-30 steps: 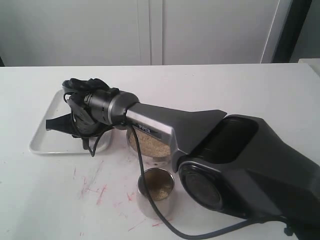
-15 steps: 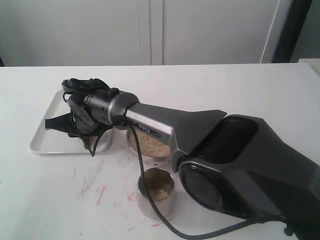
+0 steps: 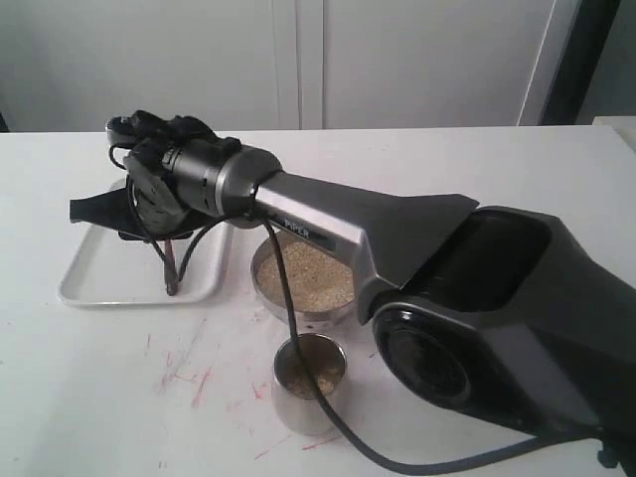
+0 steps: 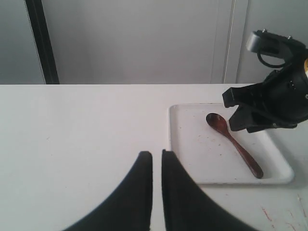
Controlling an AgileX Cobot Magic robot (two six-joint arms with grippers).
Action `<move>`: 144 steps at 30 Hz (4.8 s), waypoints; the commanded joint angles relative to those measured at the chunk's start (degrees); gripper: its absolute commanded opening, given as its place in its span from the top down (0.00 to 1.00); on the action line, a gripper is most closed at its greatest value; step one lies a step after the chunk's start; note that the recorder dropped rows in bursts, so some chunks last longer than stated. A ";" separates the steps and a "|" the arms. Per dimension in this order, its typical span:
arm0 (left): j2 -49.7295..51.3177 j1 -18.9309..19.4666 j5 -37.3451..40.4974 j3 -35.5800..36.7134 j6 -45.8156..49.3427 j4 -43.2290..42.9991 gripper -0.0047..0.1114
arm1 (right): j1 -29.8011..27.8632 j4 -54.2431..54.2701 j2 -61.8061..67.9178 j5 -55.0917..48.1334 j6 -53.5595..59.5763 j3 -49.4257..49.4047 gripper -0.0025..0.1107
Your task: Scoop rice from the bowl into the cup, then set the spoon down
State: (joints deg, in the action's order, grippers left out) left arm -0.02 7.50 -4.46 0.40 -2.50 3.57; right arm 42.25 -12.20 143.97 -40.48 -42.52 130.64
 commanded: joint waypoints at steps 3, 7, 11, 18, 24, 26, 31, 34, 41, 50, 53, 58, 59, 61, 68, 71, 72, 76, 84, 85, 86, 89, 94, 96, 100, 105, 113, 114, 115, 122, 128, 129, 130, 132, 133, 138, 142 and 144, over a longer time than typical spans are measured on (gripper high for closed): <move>0.02 -0.24 -0.23 -0.40 -0.31 0.26 0.84 | -0.47 -0.63 -3.39 -6.40 12.90 0.19 0.69; 0.02 -0.24 -0.23 -0.40 -0.31 0.26 0.84 | -0.47 -1.07 -5.98 -8.93 18.49 0.06 0.69; 0.02 -0.24 -0.23 -0.40 -0.31 0.26 0.84 | -0.47 -0.94 -7.93 -10.24 21.84 0.06 0.71; 0.02 -0.24 -0.23 -0.40 -0.31 0.26 0.84 | -0.01 0.29 -10.86 -11.39 25.67 -0.07 0.74; 0.02 -0.24 -0.23 -0.40 -0.31 0.26 0.84 | -0.01 -0.18 -11.88 -14.83 29.49 -0.07 0.75; 0.02 -0.24 -0.23 -0.40 -0.31 0.26 0.84 | -0.11 -0.18 -12.50 -15.39 30.49 -0.51 0.75; 0.02 -0.24 -0.23 -0.40 -0.31 0.26 0.84 | -1.49 -0.04 -17.26 -14.28 34.98 -7.55 0.81; 0.02 -0.24 -0.23 -0.40 -0.31 0.26 0.84 | -3.91 -0.09 -21.82 -13.14 37.04 -14.73 0.83; 0.02 -0.24 -0.23 -0.40 -0.31 0.26 0.84 | -6.19 3.52 -38.39 -0.37 43.91 -37.62 0.84; 0.02 -0.24 -0.23 -0.40 -0.31 0.26 0.84 | -9.23 3.42 -58.92 15.98 43.91 -63.69 0.84; 0.02 -0.24 -0.23 -0.40 -0.31 0.26 0.84 | -10.47 3.53 -65.30 19.06 43.91 -68.79 0.84; 0.02 -0.24 -0.23 -0.40 -0.31 0.26 0.84 | -11.56 3.53 -74.22 20.16 43.91 -74.77 0.87; 0.02 -0.24 -0.23 -0.40 -0.31 0.26 0.84 | -11.56 3.53 -75.88 19.35 43.82 -75.88 0.88; 0.02 -0.24 -0.23 -0.40 -0.31 0.26 0.84 | -11.56 3.53 -78.80 18.77 43.72 -78.21 0.88; 0.02 -0.24 -0.23 -0.40 -0.31 0.26 0.84 | -11.56 3.53 -90.39 19.17 43.65 -86.65 0.88; 0.02 -0.24 -0.23 -0.40 -0.31 0.26 0.84 | -11.56 3.53 -95.98 19.98 43.65 -89.47 0.88; 0.02 -0.24 -0.23 -0.40 -0.31 0.26 0.84 | -11.56 3.53 -97.44 20.09 43.65 -90.23 0.88; 0.02 -0.24 -0.23 -0.40 -0.31 0.26 0.84 | -11.56 3.42 -105.43 20.38 43.65 -93.97 0.88; 0.02 -0.24 -0.23 -0.40 -0.31 0.26 0.84 | -11.56 1.59 -118.15 16.86 43.17 -99.53 0.88; 0.02 -0.24 -0.23 -0.40 -0.31 0.26 0.84 | -11.56 1.59 -119.09 15.58 41.28 -99.90 0.88; 0.02 -0.24 -0.23 -0.40 -0.31 0.26 0.84 | -11.56 1.59 -119.36 14.89 39.36 -99.99 0.88; 0.02 -0.24 -0.23 -0.40 -0.31 0.26 0.84 | -11.56 -1.41 -119.48 13.35 35.69 -99.99 0.88; 0.02 -0.24 -0.23 -0.40 -0.31 0.26 0.84 | -11.56 -5.90 -119.48 14.49 35.69 -99.99 0.88; 0.02 -0.24 -0.23 -0.40 -0.31 0.26 0.84 | -11.56 -7.90 -119.48 14.49 35.69 -99.99 0.88; 0.02 -0.24 -0.23 -0.40 -0.31 0.26 0.84 | -11.56 -8.42 -119.48 14.49 35.69 -99.99 0.88; 0.02 -0.24 -0.23 -0.40 -0.31 0.26 0.84 | -14.34 -8.74 -122.35 15.72 35.69 -100.51 0.88; 0.02 -0.24 -0.23 -0.40 -0.31 0.26 0.84 | -28.86 -3.92 -131.48 40.81 35.58 -112.98 0.88; 0.02 -0.24 -0.23 -0.40 -0.31 0.26 0.84 | -30.15 -3.49 -132.48 42.67 35.41 -114.87 0.88; 0.02 -0.24 -0.23 -0.40 -0.31 0.26 0.84 | -33.13 -2.98 -134.96 46.37 34.30 -118.16 0.88; 0.02 -0.24 -0.23 -0.40 -0.31 0.26 0.84 | -43.73 -3.08 -138.24 52.30 33.29 -125.28 0.88; 0.02 -0.24 -0.23 -0.40 -0.31 0.26 0.84 | -46.43 -3.33 -143.97 50.30 31.75 -130.64 0.88; 0.02 -0.24 -0.23 -0.40 -0.31 0.26 0.84 | -46.43 -3.95 -143.97 49.81 32.26 -130.64 0.88; 0.02 -0.24 -0.23 -0.40 -0.31 0.26 0.84 | -46.43 -4.39 -143.97 49.92 34.34 -130.64 0.88; 0.02 -0.24 -0.23 -0.40 -0.31 0.26 0.84 | -46.43 -4.63 -143.97 48.92 35.83 -130.64 0.88; 0.02 -0.24 -0.23 -0.40 -0.31 0.26 0.84 | -46.27 -4.63 -143.97 48.16 36.49 -130.64 0.88; 0.02 -0.24 -0.23 -0.40 -0.31 0.26 0.84 | -46.31 -4.75 -143.97 42.73 37.86 -130.64 0.88; 0.02 -0.24 -0.23 -0.40 -0.31 0.26 0.84 | -46.31 -4.75 -143.97 42.95 37.86 -130.64 0.88; 0.02 -0.24 -0.23 -0.40 -0.31 0.26 0.84 | -46.44 -3.78 -143.97 43.38 37.75 -130.64 0.88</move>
State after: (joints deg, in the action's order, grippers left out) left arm -0.02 7.50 -4.46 0.40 -2.50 3.57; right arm -3.87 -16.78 0.35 2.17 -5.17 0.38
